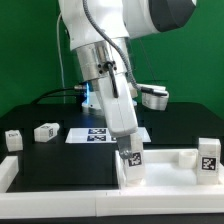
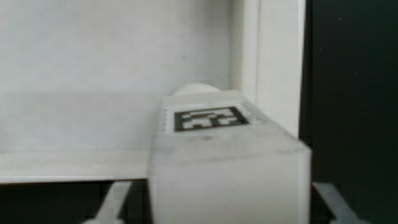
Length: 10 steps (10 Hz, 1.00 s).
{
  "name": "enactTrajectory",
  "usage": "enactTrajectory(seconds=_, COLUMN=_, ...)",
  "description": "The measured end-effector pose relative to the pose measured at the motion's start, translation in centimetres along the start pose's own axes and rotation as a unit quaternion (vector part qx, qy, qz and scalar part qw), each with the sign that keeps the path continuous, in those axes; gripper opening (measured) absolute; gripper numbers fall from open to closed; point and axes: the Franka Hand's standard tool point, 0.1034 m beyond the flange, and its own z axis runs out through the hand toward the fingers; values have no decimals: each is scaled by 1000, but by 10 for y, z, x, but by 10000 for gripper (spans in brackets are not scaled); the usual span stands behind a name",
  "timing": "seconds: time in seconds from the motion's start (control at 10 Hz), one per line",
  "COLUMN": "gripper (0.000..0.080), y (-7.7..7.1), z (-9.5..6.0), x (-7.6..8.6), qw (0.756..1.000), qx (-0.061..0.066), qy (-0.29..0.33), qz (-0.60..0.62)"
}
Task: Assemble square table
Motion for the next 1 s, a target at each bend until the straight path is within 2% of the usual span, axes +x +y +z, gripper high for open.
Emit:
enactTrajectory(seconds=0.1, gripper=455, y=0, z=0, x=-2, qw=1000, qx=-1, qy=2, qz=-25)
enactTrajectory(seconds=0.2, gripper=577, y=-2, z=-1, x=-9, qw=992, qx=-5, qy=11, qz=-126)
enactTrajectory(seconds=0.3, gripper=577, y=-4, z=-2, x=-13, qw=972, qx=-3, qy=25, qz=-235)
enactTrajectory(seconds=0.4, gripper=636, y=-2, z=-2, x=-15, qw=955, qx=-3, qy=29, qz=-295)
enactTrajectory(seconds=0.6, gripper=646, y=-2, z=-1, x=-12, qw=936, qx=-5, qy=29, qz=-350)
enactTrajectory(seconds=0.7, gripper=649, y=0, z=0, x=-15, qw=902, qx=-15, qy=33, qz=-431)
enactTrajectory(seconds=0.9, gripper=649, y=3, z=5, x=-29, qw=786, qx=-47, qy=38, qz=-615)
enactTrajectory(seconds=1.0, gripper=649, y=4, z=7, x=-30, qw=767, qx=-51, qy=37, qz=-639)
